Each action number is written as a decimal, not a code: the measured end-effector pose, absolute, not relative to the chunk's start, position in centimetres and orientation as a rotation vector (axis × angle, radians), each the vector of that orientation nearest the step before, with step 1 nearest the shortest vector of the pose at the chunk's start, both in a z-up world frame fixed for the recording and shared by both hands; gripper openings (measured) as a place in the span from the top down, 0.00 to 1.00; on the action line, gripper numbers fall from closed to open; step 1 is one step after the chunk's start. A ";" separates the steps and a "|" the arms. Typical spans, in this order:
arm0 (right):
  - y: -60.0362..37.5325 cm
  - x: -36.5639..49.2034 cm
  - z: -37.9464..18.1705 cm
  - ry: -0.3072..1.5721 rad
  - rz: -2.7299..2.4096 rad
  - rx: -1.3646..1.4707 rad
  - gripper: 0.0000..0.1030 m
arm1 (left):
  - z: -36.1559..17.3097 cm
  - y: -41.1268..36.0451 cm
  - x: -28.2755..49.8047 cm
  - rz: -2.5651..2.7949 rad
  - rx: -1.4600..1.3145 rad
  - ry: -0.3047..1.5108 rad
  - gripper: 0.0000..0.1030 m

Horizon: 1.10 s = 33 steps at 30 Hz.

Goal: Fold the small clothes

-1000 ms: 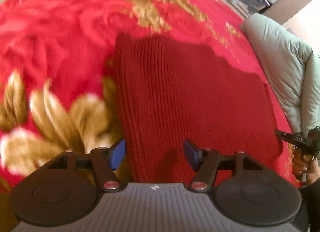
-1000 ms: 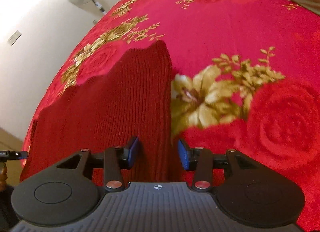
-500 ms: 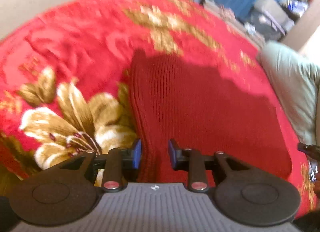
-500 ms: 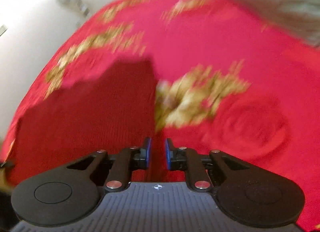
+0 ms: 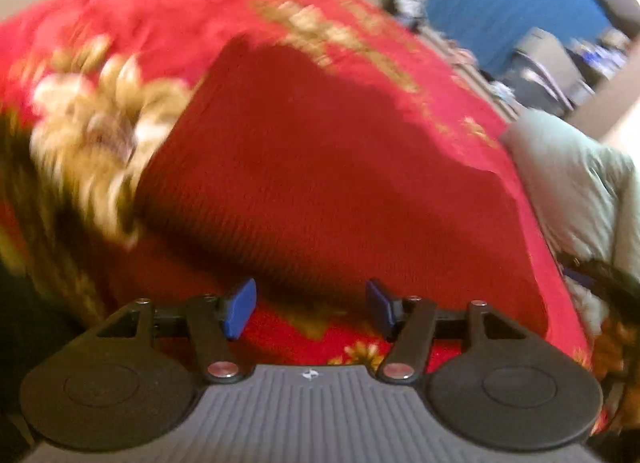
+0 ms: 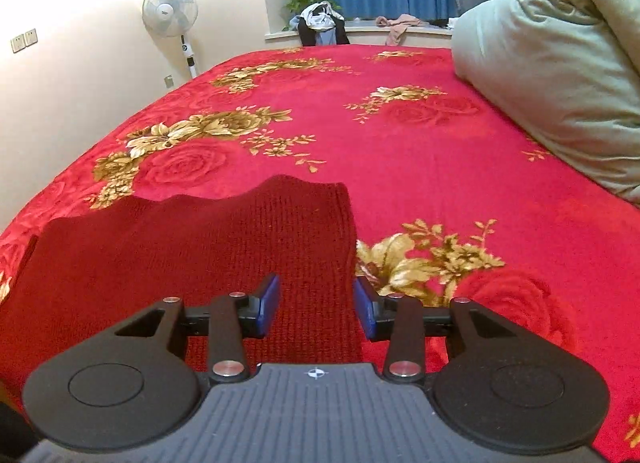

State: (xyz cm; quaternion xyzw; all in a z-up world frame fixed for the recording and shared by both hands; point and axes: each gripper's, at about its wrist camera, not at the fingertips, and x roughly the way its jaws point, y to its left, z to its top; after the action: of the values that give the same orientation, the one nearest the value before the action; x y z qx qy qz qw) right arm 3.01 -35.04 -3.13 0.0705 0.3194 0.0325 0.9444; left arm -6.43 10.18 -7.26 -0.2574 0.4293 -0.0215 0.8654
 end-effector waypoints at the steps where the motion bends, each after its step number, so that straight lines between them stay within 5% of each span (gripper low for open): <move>1: -35.1 3.1 -3.1 0.651 0.065 0.148 0.59 | -7.6 10.5 -6.5 -0.027 -0.567 0.905 0.34; 8: -35.6 3.5 -3.3 0.663 0.059 0.164 0.59 | -9.0 13.1 -5.3 0.095 -0.757 0.891 0.31; 13: -36.2 3.4 -3.3 0.663 0.048 0.178 0.59 | -10.0 13.8 -3.5 0.124 -0.773 0.889 0.39; 16: -36.5 3.3 -3.4 0.663 0.042 0.186 0.59 | -10.1 13.7 -3.0 0.140 -0.759 0.876 0.52; 18: -36.7 3.3 -3.4 0.662 0.040 0.186 0.59 | -10.0 13.7 -3.0 0.144 -0.733 0.857 0.80; 19: -36.7 3.3 -3.4 0.663 0.038 0.185 0.59 | -9.3 13.4 -3.1 0.132 -0.691 0.836 0.82; 23: -36.8 3.4 -3.6 0.669 0.031 0.181 0.59 | -7.1 11.6 -3.8 0.096 -0.544 0.725 0.82; 27: -36.8 3.4 -3.5 0.665 0.025 0.178 0.59 | -8.9 12.6 -3.2 0.139 -0.671 0.820 0.67; 31: -37.1 3.3 -3.5 0.665 0.016 0.181 0.59 | -9.8 13.6 -2.9 0.154 -0.741 0.853 0.69; 33: -37.3 3.3 -3.4 0.666 0.012 0.182 0.59 | -9.0 13.3 -2.8 0.150 -0.703 0.840 0.82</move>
State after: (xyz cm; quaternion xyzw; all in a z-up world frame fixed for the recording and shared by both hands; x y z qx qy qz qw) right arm 3.31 -37.28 -3.42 0.0892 0.3263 0.0057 0.9410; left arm -2.79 13.29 -9.02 -0.3339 0.3989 0.0710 0.8511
